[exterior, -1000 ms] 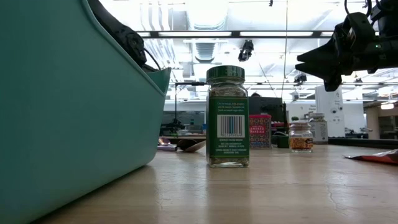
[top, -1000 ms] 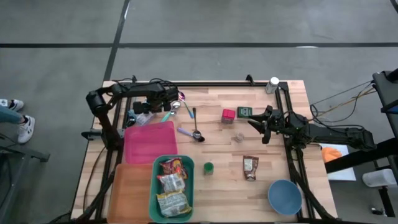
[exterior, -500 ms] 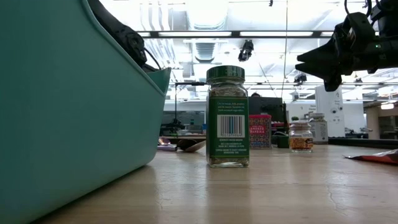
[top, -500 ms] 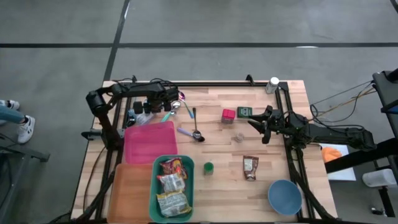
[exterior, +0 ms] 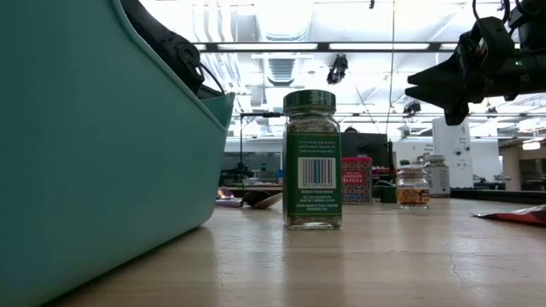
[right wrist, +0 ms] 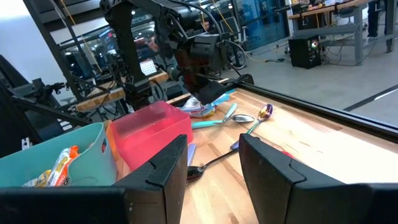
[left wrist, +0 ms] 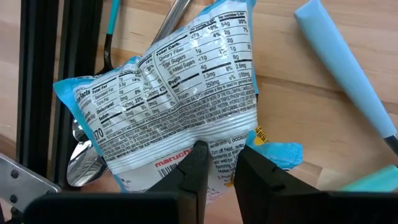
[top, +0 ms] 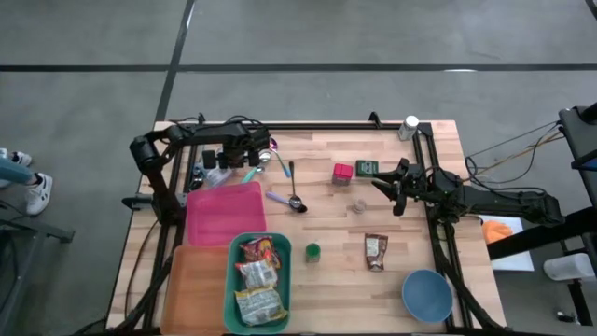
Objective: Pick & Place Food Item
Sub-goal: Put the light blue noodle pack into the green bin
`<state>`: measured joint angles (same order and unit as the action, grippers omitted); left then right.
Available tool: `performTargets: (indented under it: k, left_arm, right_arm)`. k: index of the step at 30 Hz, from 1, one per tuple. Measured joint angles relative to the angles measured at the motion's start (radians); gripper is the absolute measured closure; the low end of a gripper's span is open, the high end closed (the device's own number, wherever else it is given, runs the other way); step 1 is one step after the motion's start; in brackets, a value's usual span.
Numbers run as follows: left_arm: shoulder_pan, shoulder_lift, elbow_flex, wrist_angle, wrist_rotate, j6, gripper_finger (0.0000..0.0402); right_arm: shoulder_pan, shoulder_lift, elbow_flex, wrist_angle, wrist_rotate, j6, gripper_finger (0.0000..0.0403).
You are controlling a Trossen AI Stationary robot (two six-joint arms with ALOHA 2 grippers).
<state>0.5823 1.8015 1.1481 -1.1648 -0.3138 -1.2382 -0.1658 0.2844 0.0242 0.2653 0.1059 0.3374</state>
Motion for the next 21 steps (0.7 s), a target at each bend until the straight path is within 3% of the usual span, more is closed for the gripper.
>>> performTargets:
  k: [4, 12, 21]
  left_arm:
    - [0.000, -0.002, 0.000, 0.001, -0.001, 0.007, 0.0342]
    - [-0.001, -0.004, 0.001, 0.005, -0.005, 0.012, 0.0397]
    - [-0.001, -0.004, 0.001, 0.005, -0.006, 0.011, 0.0401]
  right_arm:
    - [0.000, 0.000, 0.000, 0.000, 0.000, 0.000, 0.0261]
    - [0.000, 0.000, 0.000, 0.000, 0.000, 0.000, 0.0261]
    - [0.000, 0.000, 0.000, 0.000, 0.000, 0.000, 0.0261]
